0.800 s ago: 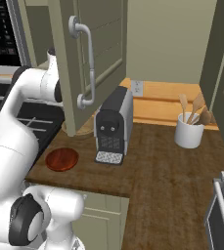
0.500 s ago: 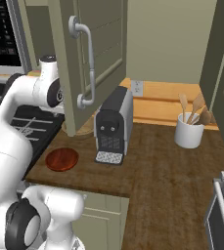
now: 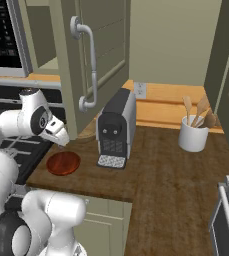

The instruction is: Pick up the bowls on the counter and stack them on top of one another in the open cabinet. Place the smaller bowl on top of the larger bowl.

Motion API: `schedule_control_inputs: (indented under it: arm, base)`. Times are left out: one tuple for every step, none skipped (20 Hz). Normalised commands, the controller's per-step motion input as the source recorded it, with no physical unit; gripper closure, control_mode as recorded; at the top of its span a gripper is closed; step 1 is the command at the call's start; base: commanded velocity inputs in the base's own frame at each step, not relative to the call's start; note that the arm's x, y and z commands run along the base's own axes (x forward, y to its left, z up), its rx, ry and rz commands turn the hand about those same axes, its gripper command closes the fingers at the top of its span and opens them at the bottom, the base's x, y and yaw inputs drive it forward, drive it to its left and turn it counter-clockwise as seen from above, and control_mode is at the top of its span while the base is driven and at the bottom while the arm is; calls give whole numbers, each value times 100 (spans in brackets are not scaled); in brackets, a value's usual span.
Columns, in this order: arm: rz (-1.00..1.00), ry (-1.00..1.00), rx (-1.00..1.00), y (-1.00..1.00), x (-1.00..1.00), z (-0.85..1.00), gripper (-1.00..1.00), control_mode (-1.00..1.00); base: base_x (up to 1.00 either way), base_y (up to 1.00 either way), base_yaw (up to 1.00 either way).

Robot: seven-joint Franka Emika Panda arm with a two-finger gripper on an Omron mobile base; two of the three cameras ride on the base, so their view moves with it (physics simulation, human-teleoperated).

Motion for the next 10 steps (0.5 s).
schedule_control_inputs:
  arm:
    - [-15,0,0,-66,2,-89,-100,-100]
    - [-2,0,0,-71,15,-69,-100,-100]
    - [0,0,0,-76,21,-66,-100,-100]
    - [0,0,0,-59,29,-71,-100,-100]
    - [1,7,2,-48,29,-74,-100,-100]
    - [4,15,10,-41,25,-79,-100,-100]
    - [7,8,10,-29,11,-66,-100,-100]
    - [5,7,9,-16,0,-57,-100,-100]
    - [0,10,6,0,0,-41,-100,-100]
    - [0,13,7,0,6,-49,-100,-100]
  base:
    - [0,0,0]
    - [0,0,0]
    - [0,0,0]
    - [0,0,0]
    - [0,0,0]
    - [0,0,0]
    - [0,0,0]
    - [0,0,0]
    - [0,0,0]
    - [0,0,0]
